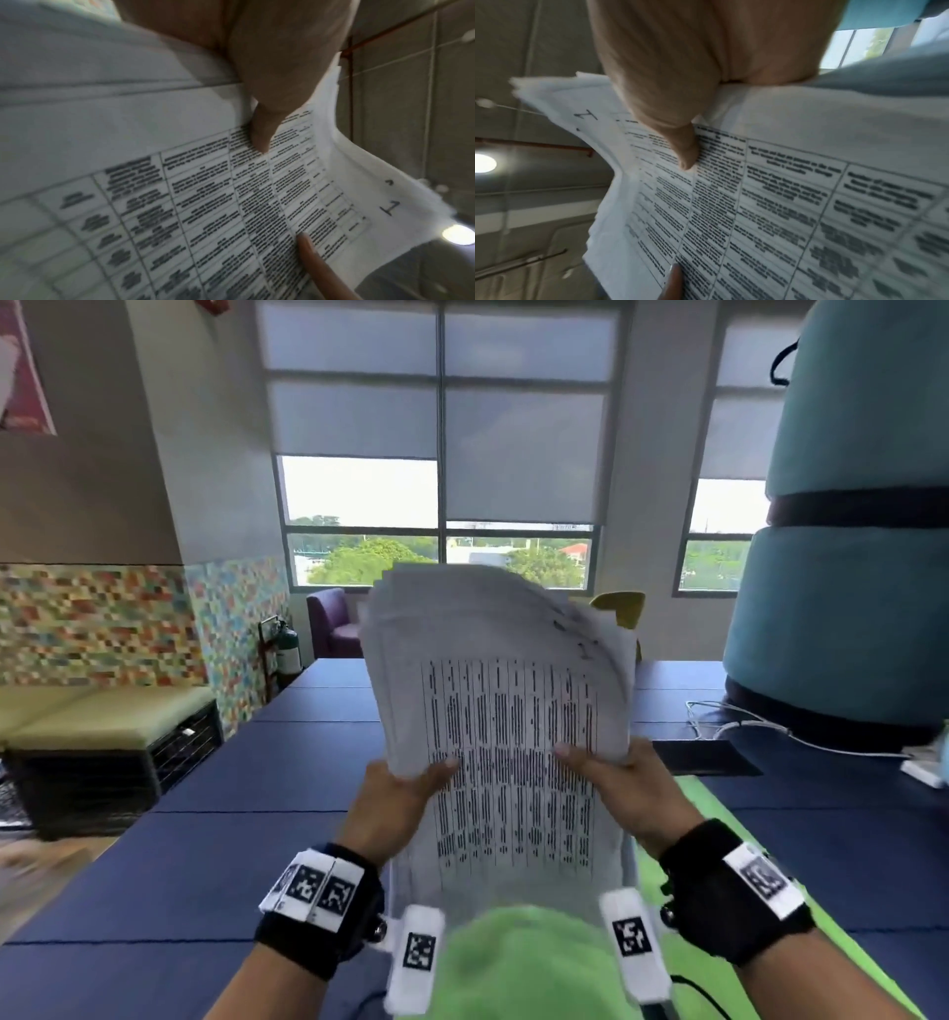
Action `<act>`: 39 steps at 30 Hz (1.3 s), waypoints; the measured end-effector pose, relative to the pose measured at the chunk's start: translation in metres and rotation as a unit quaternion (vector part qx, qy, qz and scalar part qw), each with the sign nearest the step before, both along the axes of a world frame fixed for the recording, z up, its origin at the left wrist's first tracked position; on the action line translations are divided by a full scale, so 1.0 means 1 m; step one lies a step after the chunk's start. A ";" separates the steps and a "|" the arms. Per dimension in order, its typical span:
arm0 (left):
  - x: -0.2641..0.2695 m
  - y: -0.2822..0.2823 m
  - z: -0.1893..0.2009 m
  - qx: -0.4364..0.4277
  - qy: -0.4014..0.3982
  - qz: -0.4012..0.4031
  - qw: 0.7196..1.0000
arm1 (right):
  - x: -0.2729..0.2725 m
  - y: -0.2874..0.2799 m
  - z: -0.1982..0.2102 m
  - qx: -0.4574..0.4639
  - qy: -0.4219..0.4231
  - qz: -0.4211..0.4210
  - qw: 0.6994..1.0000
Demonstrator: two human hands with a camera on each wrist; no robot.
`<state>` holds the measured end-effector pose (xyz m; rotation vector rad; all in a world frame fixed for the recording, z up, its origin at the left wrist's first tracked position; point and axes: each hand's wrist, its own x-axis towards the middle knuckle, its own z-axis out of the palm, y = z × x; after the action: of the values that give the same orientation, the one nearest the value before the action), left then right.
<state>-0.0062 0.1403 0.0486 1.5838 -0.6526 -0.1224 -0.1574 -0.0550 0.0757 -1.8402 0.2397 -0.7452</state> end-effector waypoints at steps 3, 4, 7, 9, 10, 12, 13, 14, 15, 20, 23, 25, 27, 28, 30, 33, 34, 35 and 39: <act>0.002 -0.001 0.026 -0.063 -0.006 0.003 0.998 | 0.001 0.005 0.028 -0.016 -0.063 -0.001 0.998; 0.003 -0.001 0.024 -0.059 0.004 -0.011 0.998 | 0.001 0.004 0.025 -0.020 -0.064 -0.007 0.998; 0.003 0.005 -0.007 0.004 0.061 -0.020 0.998 | -0.004 -0.003 -0.010 -0.004 0.054 -0.002 0.999; 0.003 0.009 -0.036 0.064 0.080 -0.022 0.994 | -0.012 -0.008 -0.032 -0.040 0.205 0.033 0.977; 0.003 0.010 -0.045 0.082 0.068 -0.026 0.994 | -0.016 -0.013 -0.032 -0.061 0.232 0.036 0.970; 0.003 0.009 -0.042 0.099 0.023 -0.014 0.995 | -0.025 -0.017 -0.003 -0.063 0.171 -0.014 0.983; 0.003 0.009 -0.034 0.099 -0.005 -0.001 0.995 | -0.030 -0.016 0.021 -0.069 0.101 -0.062 0.991; 0.007 0.008 -0.024 0.107 -0.051 0.022 0.993 | -0.036 -0.011 0.047 -0.135 0.029 -0.135 0.981; 0.010 0.007 -0.012 0.120 -0.115 0.044 0.985 | -0.044 0.001 0.074 -0.247 -0.043 -0.198 0.948; -0.011 -0.009 0.050 0.295 -0.432 0.118 0.844 | -0.038 0.068 0.108 -0.705 -0.028 -0.171 0.688; -0.029 -0.019 0.065 0.340 -0.534 0.132 0.763 | -0.017 0.074 0.089 -0.738 0.201 -0.134 0.630; -0.032 -0.022 0.062 0.326 -0.573 0.136 0.740 | -0.006 0.065 0.079 -0.670 0.284 -0.115 0.676; -0.023 -0.023 0.050 0.239 -0.582 0.191 0.753 | -0.001 0.050 0.071 -0.579 0.302 -0.109 0.750; -0.019 -0.021 0.040 0.190 -0.570 0.252 0.758 | 0.001 0.040 0.066 -0.539 0.288 -0.109 0.784; -0.011 -0.015 0.021 0.140 -0.479 0.379 0.779 | 0.001 0.020 0.058 -0.447 0.241 -0.102 0.855; 0.011 -0.003 -0.004 0.027 -0.180 0.364 0.914 | -0.010 -0.004 0.048 -0.243 0.138 -0.075 0.957; 0.019 0.000 -0.009 -0.026 -0.052 0.266 0.962 | -0.013 -0.010 0.043 -0.161 0.113 -0.055 0.979; 0.021 0.002 -0.009 -0.096 0.074 0.128 0.984 | -0.015 -0.014 0.039 -0.090 0.091 -0.032 0.991; 0.008 -0.006 0.012 -0.160 0.168 -0.100 0.968 | -0.018 -0.013 0.027 -0.006 0.042 -0.006 0.999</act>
<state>0.0016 0.1340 0.0601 1.1495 -0.5327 -0.4075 -0.1749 -0.0676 0.1023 -1.8850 0.3015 -0.6784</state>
